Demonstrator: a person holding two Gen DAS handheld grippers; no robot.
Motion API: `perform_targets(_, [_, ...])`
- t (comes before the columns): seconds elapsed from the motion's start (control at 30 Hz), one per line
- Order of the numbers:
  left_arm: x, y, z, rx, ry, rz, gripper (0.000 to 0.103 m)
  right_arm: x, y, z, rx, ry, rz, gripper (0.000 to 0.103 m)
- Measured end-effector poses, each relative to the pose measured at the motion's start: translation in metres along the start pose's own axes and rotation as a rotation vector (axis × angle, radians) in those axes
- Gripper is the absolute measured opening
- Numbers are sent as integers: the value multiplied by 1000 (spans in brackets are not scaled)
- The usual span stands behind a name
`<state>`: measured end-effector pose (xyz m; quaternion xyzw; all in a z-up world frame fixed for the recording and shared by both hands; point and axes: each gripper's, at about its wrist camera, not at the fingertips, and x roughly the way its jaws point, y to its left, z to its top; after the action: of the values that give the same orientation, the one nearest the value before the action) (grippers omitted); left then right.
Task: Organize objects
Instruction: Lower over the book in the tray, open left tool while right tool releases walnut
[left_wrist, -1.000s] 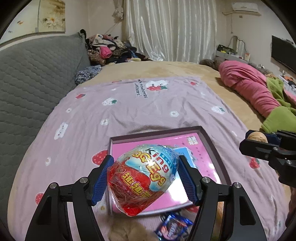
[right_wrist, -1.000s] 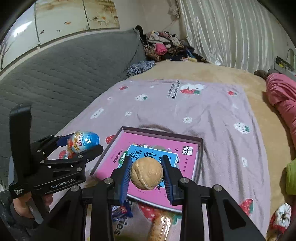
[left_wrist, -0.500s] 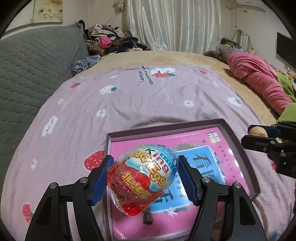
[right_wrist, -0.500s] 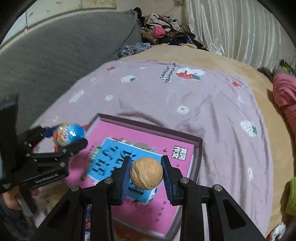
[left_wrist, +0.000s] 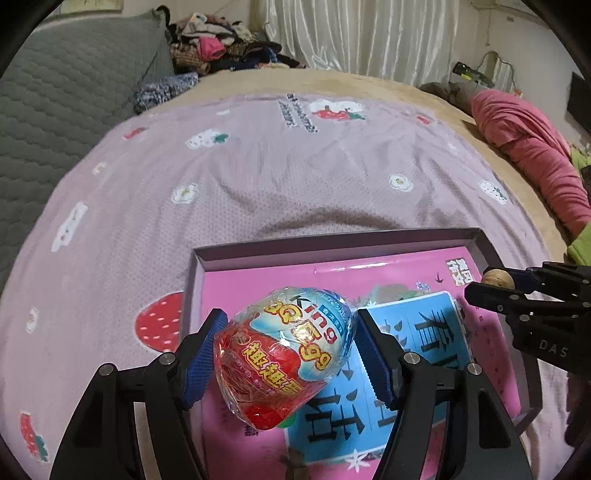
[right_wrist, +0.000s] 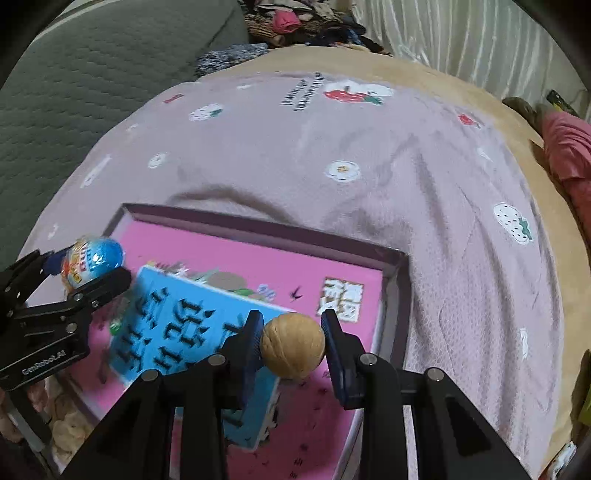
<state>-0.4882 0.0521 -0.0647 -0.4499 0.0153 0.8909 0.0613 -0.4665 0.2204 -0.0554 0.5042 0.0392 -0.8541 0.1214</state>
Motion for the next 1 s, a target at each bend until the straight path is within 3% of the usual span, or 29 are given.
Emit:
perform_targets(0.17, [13,4,3,-9,24,-11,71,15,-6,5,11,16,-23,33])
perform_targets(0.3, [15,-5,0,53,-2,41,71,25,-9,6,12,29,-31,33])
perform_targets(0.7, [30,5,8,-5,51,-5,72,33,-24,10,57,29,-24,34])
perform_targets(1.0, [23,12,11,-24,72,-21,78,26,-25,7,57,10,-21,58])
